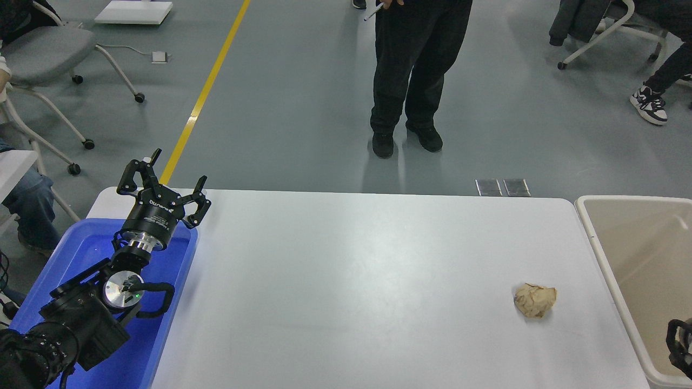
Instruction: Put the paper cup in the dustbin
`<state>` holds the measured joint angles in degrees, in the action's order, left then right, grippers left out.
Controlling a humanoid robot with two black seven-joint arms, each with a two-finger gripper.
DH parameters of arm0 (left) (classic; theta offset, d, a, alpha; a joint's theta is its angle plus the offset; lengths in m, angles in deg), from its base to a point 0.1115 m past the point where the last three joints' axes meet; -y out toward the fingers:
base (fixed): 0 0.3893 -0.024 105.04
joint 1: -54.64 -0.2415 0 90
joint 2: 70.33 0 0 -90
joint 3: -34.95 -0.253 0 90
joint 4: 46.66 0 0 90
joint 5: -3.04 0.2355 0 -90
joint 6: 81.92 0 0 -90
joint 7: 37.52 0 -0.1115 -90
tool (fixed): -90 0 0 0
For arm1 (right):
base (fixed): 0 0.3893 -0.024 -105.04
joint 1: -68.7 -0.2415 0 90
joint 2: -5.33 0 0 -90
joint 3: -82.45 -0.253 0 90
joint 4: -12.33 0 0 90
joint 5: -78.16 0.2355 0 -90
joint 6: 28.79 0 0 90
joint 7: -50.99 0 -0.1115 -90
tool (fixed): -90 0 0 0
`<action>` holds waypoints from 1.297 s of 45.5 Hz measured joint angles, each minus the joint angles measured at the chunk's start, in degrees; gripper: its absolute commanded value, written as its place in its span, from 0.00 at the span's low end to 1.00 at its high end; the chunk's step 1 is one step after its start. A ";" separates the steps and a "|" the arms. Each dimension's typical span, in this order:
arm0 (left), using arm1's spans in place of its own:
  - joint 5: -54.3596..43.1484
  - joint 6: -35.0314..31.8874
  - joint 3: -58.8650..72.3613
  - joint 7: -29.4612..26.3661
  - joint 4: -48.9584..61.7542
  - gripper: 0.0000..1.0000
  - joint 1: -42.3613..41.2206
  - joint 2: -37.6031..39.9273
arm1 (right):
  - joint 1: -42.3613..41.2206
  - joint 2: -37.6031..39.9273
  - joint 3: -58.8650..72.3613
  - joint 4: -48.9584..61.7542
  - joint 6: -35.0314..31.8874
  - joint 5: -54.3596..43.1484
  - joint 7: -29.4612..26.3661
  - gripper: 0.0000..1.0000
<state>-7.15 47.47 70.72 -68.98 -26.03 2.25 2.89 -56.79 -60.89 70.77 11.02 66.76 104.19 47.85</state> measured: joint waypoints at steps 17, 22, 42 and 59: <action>0.00 0.00 0.00 0.00 0.01 1.00 0.02 0.00 | -5.55 2.09 0.16 0.14 -17.91 -0.21 1.40 1.00; 0.00 0.00 0.00 0.00 0.01 1.00 0.02 0.00 | -8.02 2.27 0.21 0.15 -23.32 -0.25 2.12 1.00; 0.00 0.00 0.00 0.00 0.00 1.00 0.01 0.00 | -15.76 -1.00 0.70 -0.50 -35.30 -3.83 7.29 1.00; 0.00 -0.01 0.00 0.00 -0.01 1.00 0.00 0.00 | -19.89 -3.51 0.69 -7.05 -38.01 -10.77 12.20 1.00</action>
<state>-7.15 47.46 70.72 -68.98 -26.04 2.26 2.89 -76.67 -64.41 71.46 3.96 28.75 93.42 60.04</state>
